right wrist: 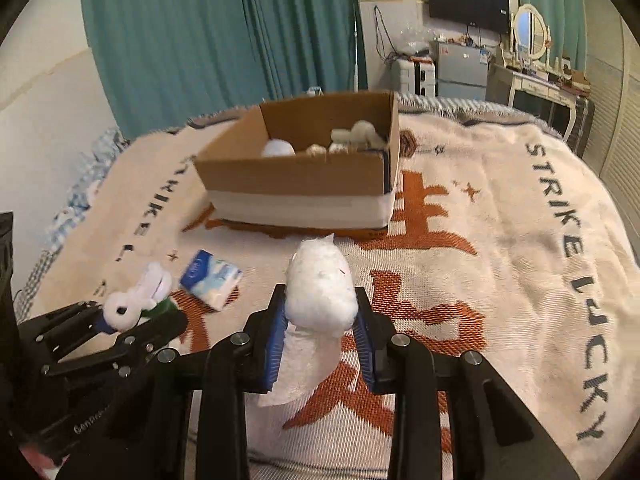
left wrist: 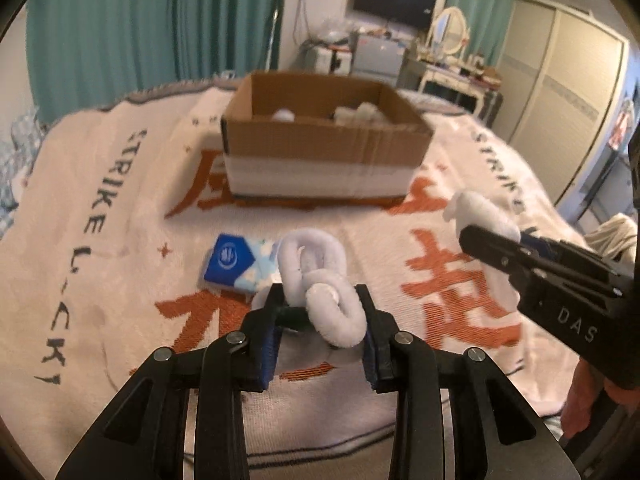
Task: Organize soft objects
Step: 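Drop the looped item into the box with the left tool while the right tool drops the cotton pad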
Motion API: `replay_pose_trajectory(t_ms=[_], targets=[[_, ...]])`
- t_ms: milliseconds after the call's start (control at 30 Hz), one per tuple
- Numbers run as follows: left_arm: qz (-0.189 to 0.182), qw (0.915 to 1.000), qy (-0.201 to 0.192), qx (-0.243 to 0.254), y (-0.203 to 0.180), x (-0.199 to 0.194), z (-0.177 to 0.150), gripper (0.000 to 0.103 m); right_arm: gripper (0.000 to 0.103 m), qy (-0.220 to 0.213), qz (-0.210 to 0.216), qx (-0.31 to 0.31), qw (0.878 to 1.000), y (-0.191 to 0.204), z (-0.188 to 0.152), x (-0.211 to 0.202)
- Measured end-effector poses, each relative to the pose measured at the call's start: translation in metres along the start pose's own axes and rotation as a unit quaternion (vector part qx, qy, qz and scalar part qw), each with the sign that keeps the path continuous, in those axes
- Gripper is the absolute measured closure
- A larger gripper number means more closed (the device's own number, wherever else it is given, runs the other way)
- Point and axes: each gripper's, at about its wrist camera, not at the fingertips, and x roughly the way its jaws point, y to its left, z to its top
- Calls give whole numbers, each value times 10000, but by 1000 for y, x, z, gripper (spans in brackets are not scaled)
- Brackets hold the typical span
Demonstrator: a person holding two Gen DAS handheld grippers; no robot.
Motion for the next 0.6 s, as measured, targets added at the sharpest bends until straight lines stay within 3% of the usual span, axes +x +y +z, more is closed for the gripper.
replay_pose_trajectory(t_ms=[333,600], targets=[[-194,9968,-680,375,-8,-63,37,70,72,-747,112,-243,9968,29,32,-88],[-92,9908,-1188,642,-6,-74,97,70,72,-1237,141,-553,9907,42,95,-105]])
